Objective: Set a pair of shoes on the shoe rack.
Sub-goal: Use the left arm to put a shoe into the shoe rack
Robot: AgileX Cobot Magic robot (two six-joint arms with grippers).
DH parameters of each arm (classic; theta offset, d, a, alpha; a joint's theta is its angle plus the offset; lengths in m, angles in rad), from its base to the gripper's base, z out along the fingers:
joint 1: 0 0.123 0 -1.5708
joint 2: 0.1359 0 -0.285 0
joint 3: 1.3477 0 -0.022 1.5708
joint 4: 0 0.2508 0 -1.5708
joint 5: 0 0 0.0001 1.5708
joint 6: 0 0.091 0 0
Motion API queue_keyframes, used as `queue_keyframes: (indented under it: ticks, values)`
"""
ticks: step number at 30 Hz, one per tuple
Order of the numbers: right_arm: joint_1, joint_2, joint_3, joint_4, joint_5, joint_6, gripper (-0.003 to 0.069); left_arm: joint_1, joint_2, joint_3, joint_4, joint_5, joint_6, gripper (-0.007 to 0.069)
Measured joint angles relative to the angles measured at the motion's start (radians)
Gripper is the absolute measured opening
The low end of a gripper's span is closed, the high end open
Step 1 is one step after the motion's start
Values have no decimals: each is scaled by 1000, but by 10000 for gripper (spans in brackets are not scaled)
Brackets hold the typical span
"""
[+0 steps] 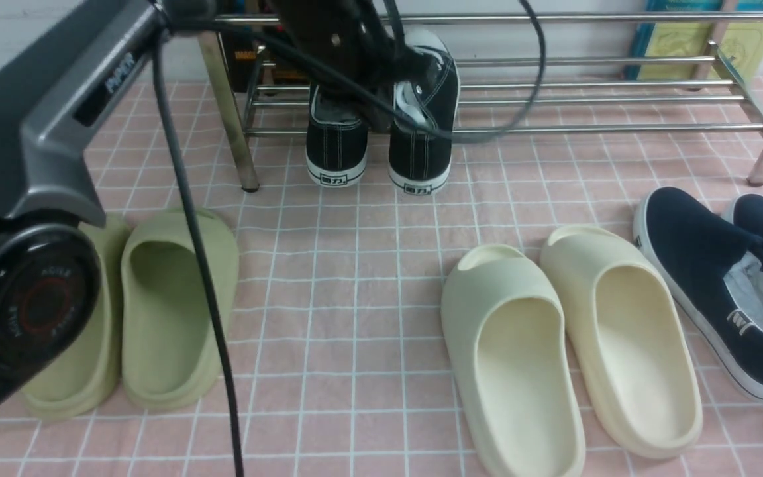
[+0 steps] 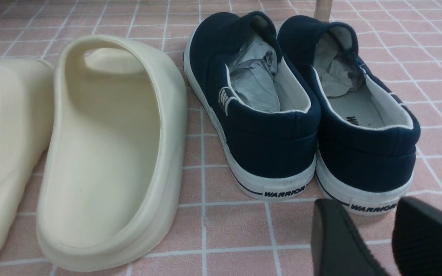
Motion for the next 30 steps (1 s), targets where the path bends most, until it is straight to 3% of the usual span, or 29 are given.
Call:
queue_keyframes:
  ticks: [6,16,30]
  values:
    - [0,0,0,0,0,0,240,-64,4,148,41,-8,58,2]
    - [0,0,0,0,0,0,240,-76,37,224,197,-405,-67,2]
    - [0,0,0,0,0,0,240,-78,126,37,249,-362,-135,5]
